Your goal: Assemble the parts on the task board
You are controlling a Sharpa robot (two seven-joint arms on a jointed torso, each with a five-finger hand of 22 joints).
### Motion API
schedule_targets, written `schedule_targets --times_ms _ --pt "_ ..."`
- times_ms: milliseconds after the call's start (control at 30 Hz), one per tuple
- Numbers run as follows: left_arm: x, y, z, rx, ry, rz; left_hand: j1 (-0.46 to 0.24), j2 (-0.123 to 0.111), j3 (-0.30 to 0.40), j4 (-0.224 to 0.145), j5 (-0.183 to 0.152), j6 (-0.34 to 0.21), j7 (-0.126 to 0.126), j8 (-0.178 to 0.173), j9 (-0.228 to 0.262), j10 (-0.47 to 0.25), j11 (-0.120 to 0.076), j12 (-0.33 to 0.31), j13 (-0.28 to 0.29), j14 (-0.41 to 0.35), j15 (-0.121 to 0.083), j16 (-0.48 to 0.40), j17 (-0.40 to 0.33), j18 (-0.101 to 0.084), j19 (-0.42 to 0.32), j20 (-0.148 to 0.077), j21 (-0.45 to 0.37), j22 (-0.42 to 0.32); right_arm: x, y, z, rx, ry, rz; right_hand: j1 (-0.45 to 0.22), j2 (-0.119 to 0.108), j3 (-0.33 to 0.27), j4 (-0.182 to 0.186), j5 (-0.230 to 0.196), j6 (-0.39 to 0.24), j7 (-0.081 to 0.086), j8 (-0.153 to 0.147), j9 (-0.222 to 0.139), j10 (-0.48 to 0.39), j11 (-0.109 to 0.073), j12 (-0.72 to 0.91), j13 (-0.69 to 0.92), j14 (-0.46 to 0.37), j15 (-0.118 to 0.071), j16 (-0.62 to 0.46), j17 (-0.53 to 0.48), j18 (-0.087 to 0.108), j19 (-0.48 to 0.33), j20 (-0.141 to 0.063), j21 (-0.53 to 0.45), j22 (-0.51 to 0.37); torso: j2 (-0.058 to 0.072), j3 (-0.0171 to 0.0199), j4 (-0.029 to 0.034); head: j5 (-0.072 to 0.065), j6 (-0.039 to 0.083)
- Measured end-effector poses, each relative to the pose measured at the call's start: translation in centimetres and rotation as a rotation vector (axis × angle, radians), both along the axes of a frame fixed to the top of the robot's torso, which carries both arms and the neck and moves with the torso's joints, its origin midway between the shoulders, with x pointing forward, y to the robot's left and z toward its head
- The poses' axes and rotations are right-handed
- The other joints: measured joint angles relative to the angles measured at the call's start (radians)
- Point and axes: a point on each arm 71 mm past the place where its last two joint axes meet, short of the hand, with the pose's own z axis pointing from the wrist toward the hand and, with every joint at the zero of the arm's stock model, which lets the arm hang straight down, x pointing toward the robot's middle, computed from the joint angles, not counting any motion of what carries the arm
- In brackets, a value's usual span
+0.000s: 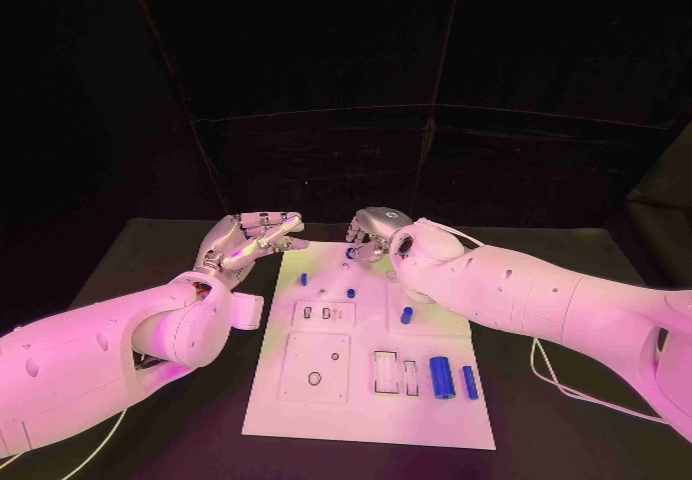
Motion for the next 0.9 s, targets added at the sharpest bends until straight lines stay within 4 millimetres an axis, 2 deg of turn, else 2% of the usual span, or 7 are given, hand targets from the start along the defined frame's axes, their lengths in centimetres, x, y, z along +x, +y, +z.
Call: schedule_targets --times_ms 100,167,500,633,733,800,900 --pt "0.0 0.0 0.0 0.0 0.001 0.0 0.0 0.0 0.0 0.0 0.0 0.0 0.0 0.0 0.0 0.0 0.0 0.0 0.0 0.0 0.0 0.0 0.0 0.0 0.0 0.0 0.0 0.0 0.1 0.0 0.0 -0.001 0.0 -0.004 0.011 -0.013 -0.039 0.015 0.0 -0.106 -0.001 0.0 0.0 -0.061 0.002 0.012 0.0 -0.017 -0.001 -0.056 -0.08 0.005 -0.044 0.006 -0.049 -0.076 0.0 -0.0001 0.0 0.0 0.0" --pt "0.0 0.0 0.0 0.0 0.001 0.0 0.0 0.0 0.0 0.0 0.0 0.0 0.0 0.0 0.0 0.0 0.0 0.0 0.0 0.0 0.0 0.0 0.0 0.0 0.0 0.0 0.0 0.0 0.1 0.0 0.0 -0.001 0.0 -0.004 0.013 -0.015 -0.051 0.025 0.0 -0.12 -0.003 0.0 0.0 -0.07 0.0 0.024 0.001 -0.017 -0.001 -0.062 -0.091 0.005 -0.047 0.006 -0.056 -0.086 0.0 -0.0001 0.0 0.0 0.0" --pt "0.0 0.2 0.0 0.002 0.002 0.003 0.0 0.0 0.0 0.0 0.0 0.0 0.0 0.0 0.0 0.0 0.0 0.0 0.0 0.0 0.0 0.0 0.0 0.0 0.0 0.0 0.0 0.0 -0.4 -1.2 0.2 0.013 -0.01 -0.002 0.041 -0.001 -0.086 0.051 0.037 -0.027 -0.009 0.016 0.011 -0.032 -0.007 0.094 0.005 0.015 -0.01 -0.027 -0.043 0.005 0.012 -0.002 -0.029 -0.029 0.0 0.0008 -0.0001 0.0 0.0" --pt "0.1 0.4 0.0 0.004 0.003 0.007 0.0 0.0 0.0 0.0 0.0 0.0 0.0 0.0 0.0 0.0 0.0 0.0 0.0 0.0 0.0 0.0 0.001 0.0 0.0 0.0 0.0 -0.001 -1.2 -3.6 0.9 0.036 -0.019 -0.013 0.041 -0.001 -0.088 0.071 0.058 0.018 -0.012 0.032 0.017 0.093 -0.025 0.164 0.028 0.048 -0.022 0.048 0.066 -0.006 0.088 -0.009 0.035 0.091 0.0 0.0012 -0.0024 0.001 0.004" --pt "0.1 0.7 0.0 0.006 0.003 0.011 0.0 0.0 0.0 0.0 0.0 0.0 0.0 0.0 0.0 0.0 0.0 0.0 0.0 0.0 0.0 0.0 0.001 0.0 0.0 0.0 0.0 -0.001 -1.8 -6.1 1.8 0.057 -0.015 -0.035 0.011 -0.025 -0.117 0.099 0.075 0.032 -0.026 0.035 0.016 0.197 -0.05 0.224 0.06 0.054 -0.037 0.107 0.152 -0.019 0.135 -0.025 0.076 0.165 0.0 0.0019 -0.0053 0.001 0.007" --pt "0.1 0.8 -0.1 0.007 0.003 0.013 0.0 0.0 0.0 0.0 0.0 0.0 0.0 0.0 0.0 0.0 0.0 0.0 0.0 0.0 0.0 0.0 0.001 0.0 0.0 0.0 0.0 -0.001 -2.2 -7.6 2.5 0.078 -0.005 -0.056 -0.017 -0.053 -0.155 0.131 0.1 0.019 -0.04 0.035 0.013 0.259 -0.066 0.279 0.1 0.055 -0.052 0.145 0.205 -0.029 0.16 -0.039 0.102 0.209 -0.001 0.0026 -0.0079 0.0 0.009" --pt "0.1 0.9 -0.1 0.008 0.003 0.016 0.0 0.0 0.0 0.0 0.0 0.0 0.0 0.0 0.0 0.0 0.0 0.0 0.0 0.0 0.0 0.0 0.001 0.0 0.0 0.0 0.0 -0.001 -2.7 -9.8 3.1 0.104 0.026 -0.093 -0.015 -0.064 -0.261 0.193 0.128 -0.005 -0.051 0.035 0.009 0.272 -0.073 0.401 0.225 0.053 -0.056 0.209 0.297 -0.036 0.193 -0.053 0.137 0.274 -0.001 0.004 -0.0142 0.0 0.014"
